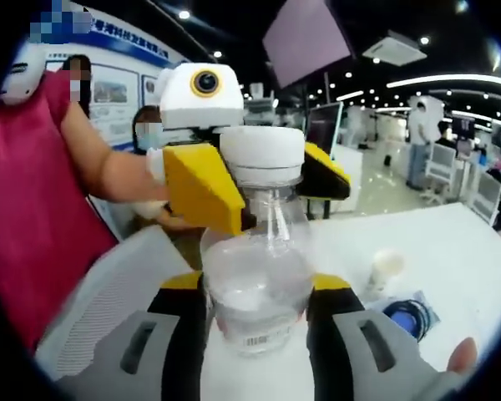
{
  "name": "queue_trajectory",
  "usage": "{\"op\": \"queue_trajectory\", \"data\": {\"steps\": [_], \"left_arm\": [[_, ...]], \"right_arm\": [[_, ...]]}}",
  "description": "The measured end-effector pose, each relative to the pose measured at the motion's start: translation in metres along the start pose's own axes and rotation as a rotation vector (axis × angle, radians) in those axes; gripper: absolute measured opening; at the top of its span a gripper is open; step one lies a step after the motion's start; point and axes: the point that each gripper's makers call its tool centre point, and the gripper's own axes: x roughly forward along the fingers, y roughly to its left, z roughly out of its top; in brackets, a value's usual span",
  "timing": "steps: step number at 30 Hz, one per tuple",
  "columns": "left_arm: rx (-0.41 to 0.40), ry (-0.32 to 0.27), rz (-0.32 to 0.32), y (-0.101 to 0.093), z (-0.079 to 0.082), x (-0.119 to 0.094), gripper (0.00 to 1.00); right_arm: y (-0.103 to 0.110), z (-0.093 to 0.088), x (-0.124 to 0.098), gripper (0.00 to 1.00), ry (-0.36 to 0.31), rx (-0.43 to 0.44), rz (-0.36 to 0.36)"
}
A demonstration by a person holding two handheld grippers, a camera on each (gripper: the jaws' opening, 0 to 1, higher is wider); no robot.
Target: Arrange the tabletop items into an orderly group along one side of the table until the central work area is clear of visible clutter.
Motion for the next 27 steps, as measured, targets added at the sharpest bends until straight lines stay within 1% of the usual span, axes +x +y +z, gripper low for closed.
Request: {"op": "queue_trajectory", "data": {"steps": [2,3,5,7,8,9,11,12,13,14,15,16,17,18,19,21,22,23,25,27], "left_arm": [[0.012,-0.014,0.037,0.004,0.003,0.002,0.20],[0.011,-0.020,0.058,0.007,0.005,0.002,0.20],[0.020,-0.037,0.092,0.011,0.010,0.003,0.20],[0.023,-0.048,0.126,0.016,0.014,0.003,0.20],[0.025,-0.050,0.145,0.020,0.015,0.003,0.20],[0.039,-0.058,0.156,0.022,0.017,0.003,0.20],[0.046,-0.064,0.187,0.027,0.021,0.002,0.20],[0.057,-0.068,0.197,0.028,0.024,0.002,0.20],[0.059,-0.069,0.226,0.032,0.026,0.001,0.20],[0.065,-0.069,0.233,0.032,0.027,0.002,0.20],[0.068,-0.066,0.245,0.034,0.027,0.002,0.20],[0.065,-0.076,0.254,0.034,0.028,0.002,0.20],[0.064,-0.076,0.257,0.035,0.028,0.002,0.20],[0.058,-0.075,0.263,0.036,0.028,0.002,0.20],[0.051,-0.084,0.276,0.038,0.029,0.001,0.20],[0.047,-0.081,0.285,0.040,0.029,0.002,0.20],[0.046,-0.089,0.295,0.041,0.031,0.001,0.20],[0.047,-0.086,0.302,0.042,0.031,0.002,0.20],[0.057,-0.088,0.321,0.043,0.032,0.002,0.20],[0.071,-0.085,0.336,0.043,0.032,0.003,0.20]], "right_arm": [[-0.006,0.001,0.000,0.48,-0.013,-0.012,-0.053],[-0.010,0.004,0.000,0.49,-0.036,0.006,-0.092],[-0.015,0.005,-0.001,0.51,-0.045,0.010,-0.146],[-0.021,0.002,-0.001,0.53,-0.023,-0.030,-0.210],[-0.024,0.000,-0.001,0.53,-0.010,-0.024,-0.248],[-0.026,-0.004,0.000,0.53,0.013,-0.038,-0.274],[-0.035,-0.005,-0.001,0.55,0.002,-0.024,-0.351],[-0.036,-0.001,0.000,0.55,-0.031,-0.011,-0.374],[-0.042,0.004,-0.002,0.54,-0.070,0.015,-0.422],[-0.049,0.006,-0.006,0.54,-0.092,0.049,-0.480],[-0.052,0.009,-0.007,0.54,-0.106,0.052,-0.507],[-0.059,0.013,-0.011,0.54,-0.120,0.032,-0.567],[-0.060,0.014,-0.010,0.57,-0.124,0.037,-0.590],[-0.059,0.017,-0.008,0.57,-0.129,0.021,-0.586],[-0.058,0.017,-0.006,0.57,-0.130,0.027,-0.591],[-0.060,0.016,-0.004,0.58,-0.125,0.017,-0.626],[-0.061,0.016,-0.005,0.59,-0.123,0.010,-0.650],[-0.060,0.017,-0.004,0.60,-0.128,0.005,-0.653],[-0.061,0.018,-0.004,0.59,-0.126,-0.014,-0.687],[-0.061,0.018,-0.002,0.57,-0.128,-0.019,-0.697]]}}
